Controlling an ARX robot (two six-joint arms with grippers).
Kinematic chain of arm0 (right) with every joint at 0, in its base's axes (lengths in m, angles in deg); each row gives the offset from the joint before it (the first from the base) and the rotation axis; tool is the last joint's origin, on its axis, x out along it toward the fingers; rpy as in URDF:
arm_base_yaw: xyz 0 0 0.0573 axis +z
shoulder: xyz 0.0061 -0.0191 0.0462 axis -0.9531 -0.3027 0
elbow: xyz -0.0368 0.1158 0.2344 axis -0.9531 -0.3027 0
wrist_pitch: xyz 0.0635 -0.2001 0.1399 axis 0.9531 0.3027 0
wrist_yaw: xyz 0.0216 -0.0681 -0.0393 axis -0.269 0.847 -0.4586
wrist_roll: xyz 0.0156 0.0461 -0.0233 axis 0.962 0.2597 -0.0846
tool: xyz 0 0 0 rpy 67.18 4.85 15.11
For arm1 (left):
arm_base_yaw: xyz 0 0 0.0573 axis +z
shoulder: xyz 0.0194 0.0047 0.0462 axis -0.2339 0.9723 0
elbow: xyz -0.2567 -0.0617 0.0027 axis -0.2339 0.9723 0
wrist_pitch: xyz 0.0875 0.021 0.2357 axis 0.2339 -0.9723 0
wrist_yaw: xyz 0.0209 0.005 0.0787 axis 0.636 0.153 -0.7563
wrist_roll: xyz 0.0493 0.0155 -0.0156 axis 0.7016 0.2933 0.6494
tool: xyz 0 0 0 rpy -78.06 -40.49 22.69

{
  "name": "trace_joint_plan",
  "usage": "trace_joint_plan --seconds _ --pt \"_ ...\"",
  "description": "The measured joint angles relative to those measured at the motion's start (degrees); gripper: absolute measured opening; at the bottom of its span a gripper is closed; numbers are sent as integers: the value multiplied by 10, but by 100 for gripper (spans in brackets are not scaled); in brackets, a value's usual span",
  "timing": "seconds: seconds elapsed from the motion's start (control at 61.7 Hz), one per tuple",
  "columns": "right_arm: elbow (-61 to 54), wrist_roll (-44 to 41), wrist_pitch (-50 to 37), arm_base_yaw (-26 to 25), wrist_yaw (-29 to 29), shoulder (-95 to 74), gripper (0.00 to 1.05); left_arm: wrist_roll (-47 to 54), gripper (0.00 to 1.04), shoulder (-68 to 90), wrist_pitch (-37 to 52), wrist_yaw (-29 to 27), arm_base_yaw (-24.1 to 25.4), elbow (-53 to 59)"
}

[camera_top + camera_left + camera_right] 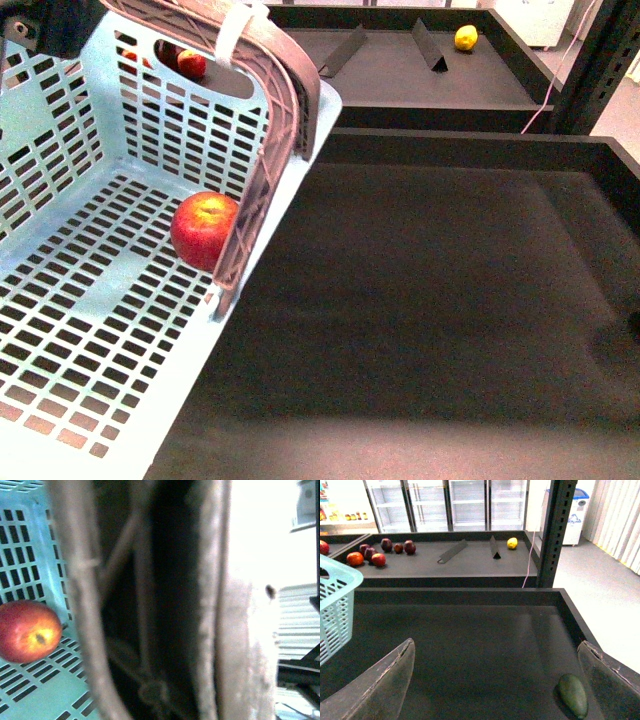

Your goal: Pick apple with right arm and hold basket with left

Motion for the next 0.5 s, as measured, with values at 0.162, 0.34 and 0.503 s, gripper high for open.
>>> trace_joint_plan --seconds 0.162,0.34,0.503 --pt "0 0 0 0 0 0 96 -54 14 39 18 58 79 0" --pt "0 0 0 0 0 0 96 -94 14 76 40 73 131 -2" --pt "0 0 0 0 0 0 96 -111 14 128 41 73 165 -23"
